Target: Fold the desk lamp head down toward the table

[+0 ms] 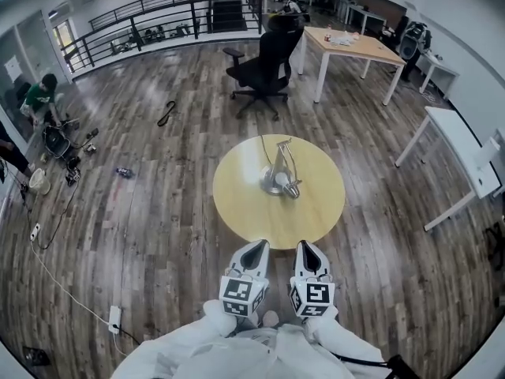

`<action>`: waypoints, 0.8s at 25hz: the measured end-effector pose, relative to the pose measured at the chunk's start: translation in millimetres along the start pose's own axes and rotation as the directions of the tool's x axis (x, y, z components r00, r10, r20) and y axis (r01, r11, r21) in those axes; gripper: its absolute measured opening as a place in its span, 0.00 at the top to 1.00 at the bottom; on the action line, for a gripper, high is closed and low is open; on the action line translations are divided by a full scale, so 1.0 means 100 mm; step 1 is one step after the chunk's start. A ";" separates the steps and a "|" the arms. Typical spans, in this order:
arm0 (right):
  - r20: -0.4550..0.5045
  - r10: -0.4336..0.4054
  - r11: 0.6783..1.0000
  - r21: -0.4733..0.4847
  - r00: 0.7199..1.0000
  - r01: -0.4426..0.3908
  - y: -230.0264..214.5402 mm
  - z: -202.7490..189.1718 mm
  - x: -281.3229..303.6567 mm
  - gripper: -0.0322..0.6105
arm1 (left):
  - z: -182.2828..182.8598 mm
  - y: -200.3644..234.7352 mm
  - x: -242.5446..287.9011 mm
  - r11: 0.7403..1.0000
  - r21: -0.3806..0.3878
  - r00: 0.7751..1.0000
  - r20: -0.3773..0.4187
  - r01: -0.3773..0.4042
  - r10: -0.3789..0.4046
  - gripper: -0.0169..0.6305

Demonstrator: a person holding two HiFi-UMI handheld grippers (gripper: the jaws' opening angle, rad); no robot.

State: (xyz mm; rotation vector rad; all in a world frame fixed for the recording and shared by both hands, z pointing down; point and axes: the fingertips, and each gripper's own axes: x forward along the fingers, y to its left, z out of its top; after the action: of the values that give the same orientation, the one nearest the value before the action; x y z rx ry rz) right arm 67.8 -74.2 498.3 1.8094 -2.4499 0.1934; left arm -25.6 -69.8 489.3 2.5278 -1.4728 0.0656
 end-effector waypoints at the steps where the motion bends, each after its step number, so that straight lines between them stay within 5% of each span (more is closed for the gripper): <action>1: 0.003 0.001 1.000 -0.005 1.000 -0.001 -0.01 0.01 0.01 0.93 | 0.00 -0.01 0.02 1.000 0.006 1.000 0.000 0.001 -0.001 0.97; 20: 0.036 0.043 0.999 -0.015 0.998 -0.042 -0.15 0.13 0.14 0.93 | 0.04 -0.05 0.27 1.000 0.025 1.000 0.005 -0.005 0.005 0.97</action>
State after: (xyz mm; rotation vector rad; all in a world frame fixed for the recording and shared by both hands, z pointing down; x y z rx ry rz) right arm 77.8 -94.0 488.4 1.7716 -2.5093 0.1476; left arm -8.2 -91.1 488.3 2.5455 -1.4894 0.0796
